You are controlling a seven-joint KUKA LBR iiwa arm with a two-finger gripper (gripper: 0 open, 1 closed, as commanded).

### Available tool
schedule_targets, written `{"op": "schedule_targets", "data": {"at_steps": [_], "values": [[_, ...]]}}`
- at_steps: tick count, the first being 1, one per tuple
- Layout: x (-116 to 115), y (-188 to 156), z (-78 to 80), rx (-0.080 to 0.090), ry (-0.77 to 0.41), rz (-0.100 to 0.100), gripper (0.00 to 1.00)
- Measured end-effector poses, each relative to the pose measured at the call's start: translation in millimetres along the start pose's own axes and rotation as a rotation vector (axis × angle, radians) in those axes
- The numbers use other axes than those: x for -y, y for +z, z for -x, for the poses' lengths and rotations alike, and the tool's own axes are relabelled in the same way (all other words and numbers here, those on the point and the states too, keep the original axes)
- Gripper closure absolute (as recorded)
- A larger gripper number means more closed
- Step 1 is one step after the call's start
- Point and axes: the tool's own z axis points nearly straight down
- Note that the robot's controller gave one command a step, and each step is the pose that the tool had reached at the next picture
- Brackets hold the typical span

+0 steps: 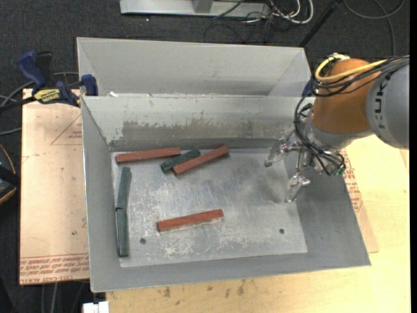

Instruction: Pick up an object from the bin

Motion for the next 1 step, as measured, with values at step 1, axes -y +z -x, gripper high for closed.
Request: {"op": "schedule_targets", "data": {"at_steps": [1], "values": [[-30.5, 24.7, -2.6, -0.002, 0.039, -0.001, 0.00]]}}
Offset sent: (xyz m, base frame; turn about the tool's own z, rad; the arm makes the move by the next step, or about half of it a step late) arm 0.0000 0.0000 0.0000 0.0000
